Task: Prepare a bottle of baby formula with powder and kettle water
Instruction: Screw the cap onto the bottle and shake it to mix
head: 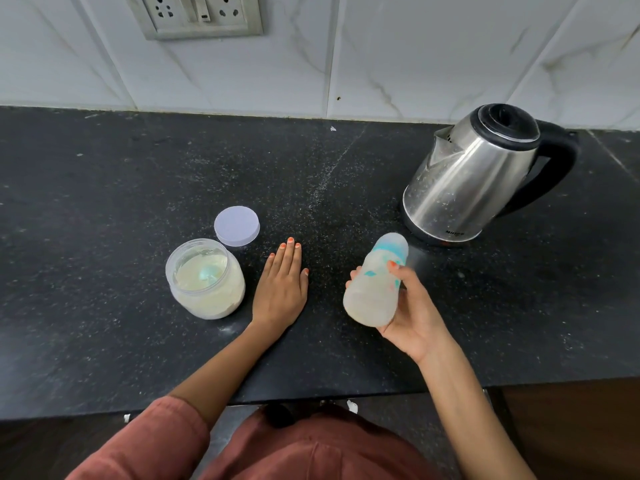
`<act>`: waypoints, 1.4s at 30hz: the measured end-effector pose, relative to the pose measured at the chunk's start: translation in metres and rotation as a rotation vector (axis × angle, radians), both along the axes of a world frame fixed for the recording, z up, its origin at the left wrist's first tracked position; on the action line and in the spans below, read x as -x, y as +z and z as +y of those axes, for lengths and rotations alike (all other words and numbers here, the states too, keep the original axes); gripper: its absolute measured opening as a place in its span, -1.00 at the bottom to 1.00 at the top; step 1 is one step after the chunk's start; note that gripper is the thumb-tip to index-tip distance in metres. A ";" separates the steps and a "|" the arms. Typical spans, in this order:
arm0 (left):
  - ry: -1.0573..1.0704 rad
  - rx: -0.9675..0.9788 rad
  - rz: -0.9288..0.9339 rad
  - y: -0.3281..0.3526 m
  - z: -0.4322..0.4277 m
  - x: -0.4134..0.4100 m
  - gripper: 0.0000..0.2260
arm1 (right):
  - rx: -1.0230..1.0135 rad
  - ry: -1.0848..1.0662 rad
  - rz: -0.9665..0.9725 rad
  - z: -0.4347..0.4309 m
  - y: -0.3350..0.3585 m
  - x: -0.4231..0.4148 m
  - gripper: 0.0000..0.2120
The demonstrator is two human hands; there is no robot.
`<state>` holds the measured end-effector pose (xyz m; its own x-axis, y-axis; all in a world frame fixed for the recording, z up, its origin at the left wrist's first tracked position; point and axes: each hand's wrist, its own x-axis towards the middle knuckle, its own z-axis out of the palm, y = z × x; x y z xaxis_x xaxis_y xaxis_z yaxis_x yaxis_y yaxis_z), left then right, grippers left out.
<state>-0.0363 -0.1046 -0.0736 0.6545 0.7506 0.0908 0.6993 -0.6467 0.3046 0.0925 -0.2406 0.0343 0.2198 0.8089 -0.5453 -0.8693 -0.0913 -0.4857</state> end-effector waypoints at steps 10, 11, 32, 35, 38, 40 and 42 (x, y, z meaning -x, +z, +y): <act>0.000 0.012 -0.015 0.001 0.000 0.000 -0.42 | 0.116 -0.128 -0.752 0.002 0.016 0.009 -0.76; 0.000 0.011 -0.018 0.001 -0.001 0.000 -0.43 | 0.101 -0.228 -0.685 0.004 0.016 0.008 -0.77; -0.005 0.010 -0.023 0.002 0.000 0.000 -0.41 | 0.088 0.003 -0.777 0.003 0.005 0.015 -0.77; -0.009 0.000 -0.017 0.002 0.000 0.000 -0.40 | 0.102 -0.393 -0.516 0.014 0.006 0.000 -0.71; -0.010 -0.003 -0.014 0.001 0.000 0.000 -0.40 | 0.095 -0.340 -0.540 0.014 0.002 0.009 -0.73; -0.007 -0.002 -0.018 0.001 0.000 0.000 -0.41 | 0.130 -0.034 -0.736 0.005 0.002 0.023 -0.77; -0.007 0.007 -0.015 0.002 0.001 -0.001 -0.42 | 0.126 0.109 -0.835 -0.001 0.002 0.026 -0.75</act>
